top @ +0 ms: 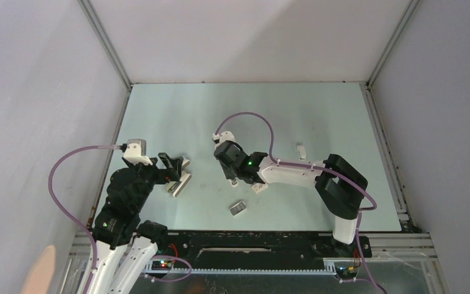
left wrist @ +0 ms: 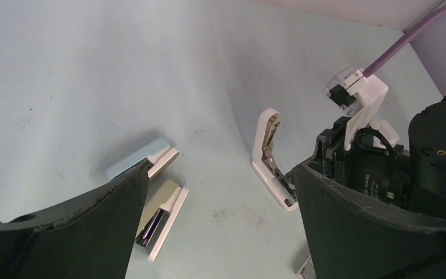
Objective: Load the staples into the stapler
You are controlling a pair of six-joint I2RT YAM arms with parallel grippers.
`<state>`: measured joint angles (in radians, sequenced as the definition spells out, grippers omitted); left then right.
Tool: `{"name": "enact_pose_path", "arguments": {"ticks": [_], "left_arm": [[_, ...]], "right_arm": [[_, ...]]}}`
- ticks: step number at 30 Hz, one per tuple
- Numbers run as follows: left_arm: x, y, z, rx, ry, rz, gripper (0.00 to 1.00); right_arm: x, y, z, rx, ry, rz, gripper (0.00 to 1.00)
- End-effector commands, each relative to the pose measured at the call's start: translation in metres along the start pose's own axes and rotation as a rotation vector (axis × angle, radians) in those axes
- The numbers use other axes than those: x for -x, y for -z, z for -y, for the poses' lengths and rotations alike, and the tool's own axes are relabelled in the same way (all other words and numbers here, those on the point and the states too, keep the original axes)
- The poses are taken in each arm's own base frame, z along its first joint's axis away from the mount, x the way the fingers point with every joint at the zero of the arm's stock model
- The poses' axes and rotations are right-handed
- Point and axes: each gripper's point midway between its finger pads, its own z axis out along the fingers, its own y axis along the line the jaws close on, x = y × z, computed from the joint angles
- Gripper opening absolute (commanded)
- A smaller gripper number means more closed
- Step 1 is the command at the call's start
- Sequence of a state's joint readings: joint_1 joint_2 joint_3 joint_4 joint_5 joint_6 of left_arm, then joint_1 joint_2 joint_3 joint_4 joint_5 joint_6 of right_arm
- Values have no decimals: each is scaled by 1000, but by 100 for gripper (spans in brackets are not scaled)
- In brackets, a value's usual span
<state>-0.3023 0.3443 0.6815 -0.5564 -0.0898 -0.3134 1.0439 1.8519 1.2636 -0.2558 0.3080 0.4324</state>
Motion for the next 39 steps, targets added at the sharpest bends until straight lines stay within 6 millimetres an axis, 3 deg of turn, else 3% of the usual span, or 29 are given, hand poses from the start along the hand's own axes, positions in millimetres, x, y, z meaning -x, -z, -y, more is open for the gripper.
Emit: {"name": "enact_pose_path", "arguments": {"ticks": [1, 23, 39], "left_arm": [[7, 1, 4, -21, 5, 27, 98], [7, 1, 4, -22, 5, 26, 98], [7, 1, 4, -23, 3, 27, 98]], "right_arm": [[23, -6, -3, -5, -9, 69, 17], [9, -21, 4, -30, 0, 30, 17], [-2, -10, 3, -32, 45, 27, 15]]}}
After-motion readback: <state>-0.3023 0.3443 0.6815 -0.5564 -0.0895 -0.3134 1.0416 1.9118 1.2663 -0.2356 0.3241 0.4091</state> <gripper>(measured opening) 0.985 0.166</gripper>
